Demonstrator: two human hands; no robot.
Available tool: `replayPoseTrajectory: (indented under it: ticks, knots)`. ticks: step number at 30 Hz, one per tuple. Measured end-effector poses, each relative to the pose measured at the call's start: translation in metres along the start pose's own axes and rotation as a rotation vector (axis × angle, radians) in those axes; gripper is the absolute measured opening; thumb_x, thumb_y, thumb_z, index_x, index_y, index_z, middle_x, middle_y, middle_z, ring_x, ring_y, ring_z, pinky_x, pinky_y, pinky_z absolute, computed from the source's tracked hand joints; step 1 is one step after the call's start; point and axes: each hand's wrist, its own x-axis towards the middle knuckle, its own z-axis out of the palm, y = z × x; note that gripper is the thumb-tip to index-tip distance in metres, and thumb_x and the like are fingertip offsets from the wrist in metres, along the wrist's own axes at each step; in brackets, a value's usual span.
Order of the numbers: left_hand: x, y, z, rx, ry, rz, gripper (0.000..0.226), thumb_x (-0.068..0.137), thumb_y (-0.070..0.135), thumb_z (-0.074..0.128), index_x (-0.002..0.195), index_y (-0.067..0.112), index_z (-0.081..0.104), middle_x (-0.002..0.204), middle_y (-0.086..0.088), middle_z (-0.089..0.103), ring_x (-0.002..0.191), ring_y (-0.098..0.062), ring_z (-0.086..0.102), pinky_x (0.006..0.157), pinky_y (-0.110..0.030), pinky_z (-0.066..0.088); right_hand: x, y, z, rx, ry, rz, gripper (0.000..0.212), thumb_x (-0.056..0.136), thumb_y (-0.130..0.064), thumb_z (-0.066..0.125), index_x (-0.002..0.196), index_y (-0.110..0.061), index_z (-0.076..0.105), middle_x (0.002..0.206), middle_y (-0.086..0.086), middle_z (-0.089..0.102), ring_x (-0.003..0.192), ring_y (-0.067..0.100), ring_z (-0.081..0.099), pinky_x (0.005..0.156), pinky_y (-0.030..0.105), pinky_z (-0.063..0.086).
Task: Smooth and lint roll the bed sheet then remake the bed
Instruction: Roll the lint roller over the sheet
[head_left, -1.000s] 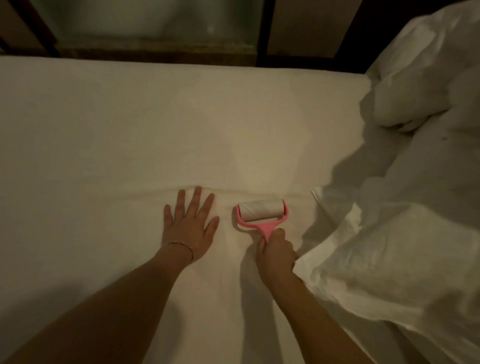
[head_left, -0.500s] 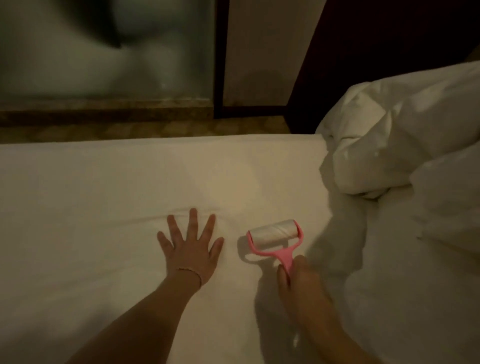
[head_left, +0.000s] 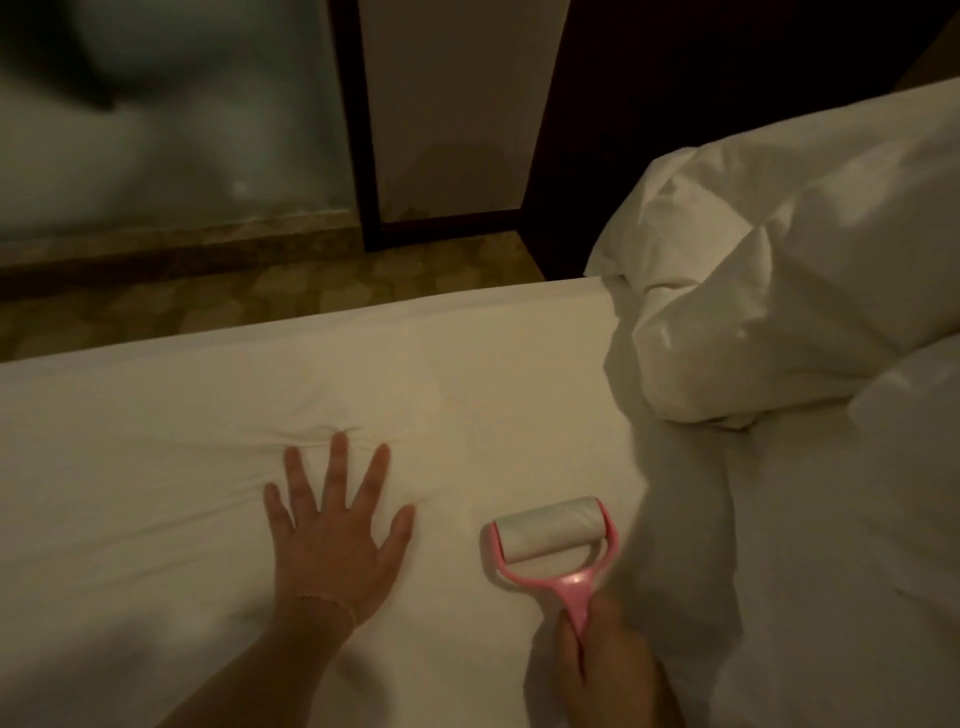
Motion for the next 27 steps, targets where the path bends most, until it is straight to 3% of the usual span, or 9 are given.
replayPoseTrajectory:
  ticks: [3, 7, 14, 18, 20, 22, 23, 25, 27]
  knots:
    - [-0.001, -0.002, 0.003, 0.019, 0.022, 0.002, 0.073, 0.091, 0.070, 0.024, 0.158, 0.043, 0.016, 0.168, 0.000, 0.011, 0.152, -0.045, -0.001, 0.118, -0.066, 0.008, 0.019, -0.030, -0.010, -0.014, -0.025, -0.053, 0.024, 0.097, -0.046, 0.036, 0.091, -0.023, 0.031, 0.079, 0.000, 0.052, 0.091, 0.028, 0.065, 0.065, 0.034, 0.041]
    - [-0.002, -0.001, 0.005, 0.003, 0.068, 0.010, 0.073, 0.089, 0.068, 0.031, 0.156, 0.040, 0.025, 0.167, -0.001, 0.016, 0.152, -0.044, 0.003, 0.118, -0.066, 0.010, 0.081, -0.057, -0.011, 0.012, -0.094, -0.111, 0.028, 0.101, -0.046, 0.034, 0.098, -0.018, 0.035, 0.100, 0.011, 0.061, 0.094, 0.034, 0.062, 0.071, 0.037, 0.045]
    - [-0.004, -0.002, 0.006, 0.011, 0.090, 0.013, 0.073, 0.091, 0.067, 0.030, 0.157, 0.038, 0.024, 0.168, -0.001, 0.012, 0.153, -0.043, 0.000, 0.118, -0.065, 0.008, 0.068, -0.048, -0.013, -0.036, -0.129, -0.143, 0.027, 0.100, -0.047, 0.033, 0.095, -0.020, 0.033, 0.085, 0.003, 0.051, 0.093, 0.033, 0.063, 0.069, 0.036, 0.043]
    - [-0.005, -0.001, 0.004, 0.008, 0.095, 0.015, 0.072, 0.093, 0.065, 0.028, 0.159, 0.038, 0.018, 0.169, -0.001, 0.008, 0.153, -0.043, -0.002, 0.119, -0.065, 0.007, -0.001, -0.011, -0.002, 0.186, -0.013, 0.103, 0.034, 0.099, -0.040, 0.031, 0.091, -0.015, 0.052, 0.071, 0.019, 0.061, 0.075, 0.042, 0.066, 0.061, 0.039, 0.044]
    - [-0.005, -0.001, 0.004, -0.005, 0.099, 0.018, 0.072, 0.093, 0.065, 0.028, 0.159, 0.038, 0.017, 0.169, -0.001, 0.007, 0.153, -0.042, -0.003, 0.119, -0.065, 0.007, -0.019, 0.008, 0.014, 0.159, -0.006, 0.168, 0.068, 0.099, -0.050, 0.019, 0.080, -0.002, 0.064, 0.049, 0.012, 0.044, 0.048, 0.038, 0.056, 0.048, 0.043, 0.049]
    - [-0.006, -0.001, 0.004, -0.005, 0.102, 0.020, 0.071, 0.094, 0.063, 0.027, 0.159, 0.038, 0.017, 0.169, -0.001, 0.007, 0.153, -0.042, -0.003, 0.118, -0.065, 0.008, -0.031, 0.013, 0.024, 0.029, -0.028, 0.011, 0.058, 0.096, -0.058, 0.029, 0.070, -0.011, 0.053, 0.042, -0.003, 0.018, 0.029, 0.030, 0.040, 0.031, 0.036, 0.041]
    - [-0.006, -0.001, 0.004, -0.007, 0.105, 0.019, 0.070, 0.094, 0.062, 0.027, 0.159, 0.037, 0.018, 0.169, -0.001, 0.008, 0.153, -0.042, -0.002, 0.118, -0.065, 0.009, -0.033, 0.006, 0.021, -0.017, -0.045, -0.038, 0.044, 0.090, -0.056, 0.039, 0.074, -0.016, 0.046, 0.043, -0.002, 0.019, 0.033, 0.029, 0.047, 0.033, 0.032, 0.041]
    - [-0.005, -0.001, 0.004, -0.009, 0.109, 0.019, 0.068, 0.094, 0.059, 0.028, 0.158, 0.036, 0.021, 0.168, -0.002, 0.011, 0.153, -0.042, -0.001, 0.118, -0.065, 0.010, -0.025, -0.013, 0.009, -0.094, -0.126, -0.129, 0.029, 0.093, -0.053, 0.040, 0.097, -0.024, 0.042, 0.060, 0.001, 0.043, 0.072, 0.025, 0.069, 0.054, 0.031, 0.042]
    - [-0.004, -0.001, 0.005, -0.008, 0.114, 0.018, 0.067, 0.095, 0.056, 0.029, 0.158, 0.035, 0.023, 0.168, -0.002, 0.013, 0.153, -0.042, 0.001, 0.118, -0.065, 0.010, 0.002, -0.035, 0.002, -0.147, -0.209, -0.111, 0.040, 0.098, -0.054, 0.032, 0.121, -0.022, 0.034, 0.095, 0.004, 0.062, 0.105, 0.027, 0.064, 0.075, 0.035, 0.044]
